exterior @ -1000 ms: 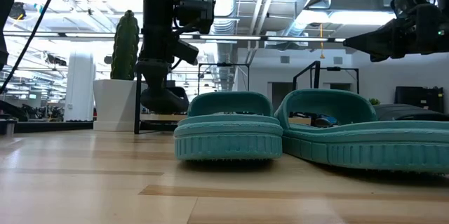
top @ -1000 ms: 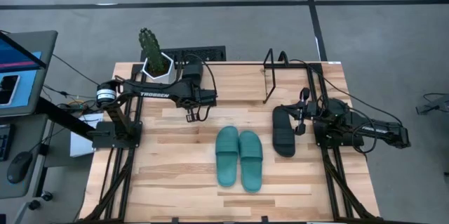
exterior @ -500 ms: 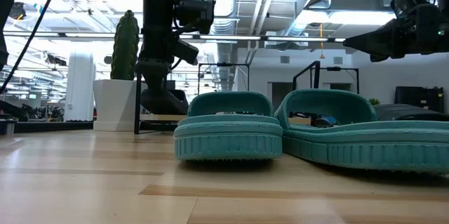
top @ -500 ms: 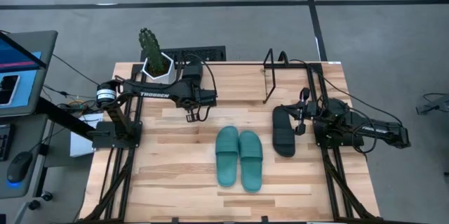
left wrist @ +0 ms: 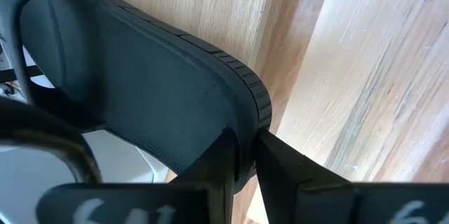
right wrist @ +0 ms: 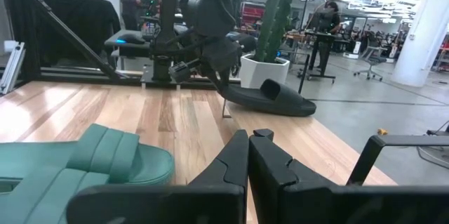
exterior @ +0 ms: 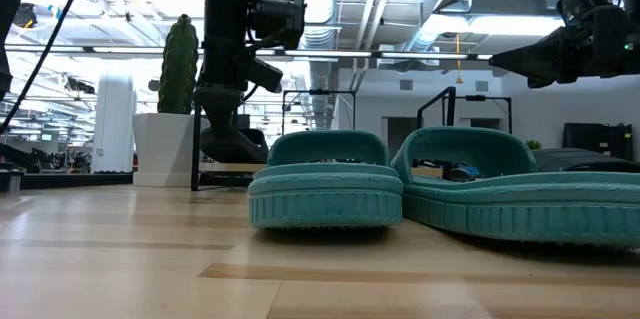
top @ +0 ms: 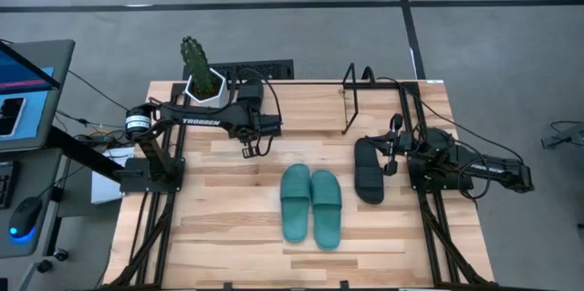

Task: Pick and place slides into the shelf
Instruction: Put the left black slides on the shelf, then put the black slides on the shelf

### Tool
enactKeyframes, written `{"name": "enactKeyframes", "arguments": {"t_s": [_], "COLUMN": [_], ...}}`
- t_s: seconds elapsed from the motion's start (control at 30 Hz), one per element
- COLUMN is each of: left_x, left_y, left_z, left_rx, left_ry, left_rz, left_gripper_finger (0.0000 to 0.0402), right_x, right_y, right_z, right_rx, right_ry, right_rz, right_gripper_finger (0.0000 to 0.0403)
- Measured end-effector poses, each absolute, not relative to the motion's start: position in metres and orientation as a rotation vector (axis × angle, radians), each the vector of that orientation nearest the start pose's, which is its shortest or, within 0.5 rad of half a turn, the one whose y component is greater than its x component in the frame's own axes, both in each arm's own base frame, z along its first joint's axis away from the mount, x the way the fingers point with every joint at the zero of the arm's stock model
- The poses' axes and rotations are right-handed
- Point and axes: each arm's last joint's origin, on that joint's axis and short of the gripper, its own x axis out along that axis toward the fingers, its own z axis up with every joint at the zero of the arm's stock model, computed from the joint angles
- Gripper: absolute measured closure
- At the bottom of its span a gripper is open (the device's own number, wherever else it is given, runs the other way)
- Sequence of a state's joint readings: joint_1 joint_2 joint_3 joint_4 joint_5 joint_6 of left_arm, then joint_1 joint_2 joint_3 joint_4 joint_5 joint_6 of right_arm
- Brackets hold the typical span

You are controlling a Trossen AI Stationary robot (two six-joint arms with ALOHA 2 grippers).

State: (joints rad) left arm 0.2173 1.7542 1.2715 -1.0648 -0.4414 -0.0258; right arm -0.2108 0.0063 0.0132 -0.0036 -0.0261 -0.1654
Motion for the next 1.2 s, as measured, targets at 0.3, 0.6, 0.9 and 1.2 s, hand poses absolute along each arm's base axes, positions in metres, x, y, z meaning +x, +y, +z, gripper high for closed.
{"name": "enactKeyframes", "arguments": {"t_s": [0.3, 0.6, 0.9, 1.2], "left_x": [0.305, 0.304, 0.299, 0.303], "left_y": [0.08, 0.079, 0.076, 0.054], "left_z": [0.208, 0.208, 0.208, 0.229], "left_rx": [0.144, 0.136, 0.114, 0.103], "left_ry": [1.555, 1.563, 1.629, 1.683], "left_rz": [0.529, 0.535, 0.489, 0.321], "left_gripper_finger": [0.0307, 0.0261, 0.0257, 0.0257], "right_x": [0.095, 0.095, 0.095, 0.095], "right_y": [-0.02, -0.02, -0.02, -0.02], "right_z": [0.167, 0.167, 0.167, 0.167], "right_rx": [-0.165, -0.166, -0.165, -0.165], "right_ry": [0.012, 0.012, 0.012, 0.012], "right_rz": [-0.184, -0.184, -0.184, -0.184], "right_gripper_finger": [0.0403, 0.0403, 0.0403, 0.0403]}}
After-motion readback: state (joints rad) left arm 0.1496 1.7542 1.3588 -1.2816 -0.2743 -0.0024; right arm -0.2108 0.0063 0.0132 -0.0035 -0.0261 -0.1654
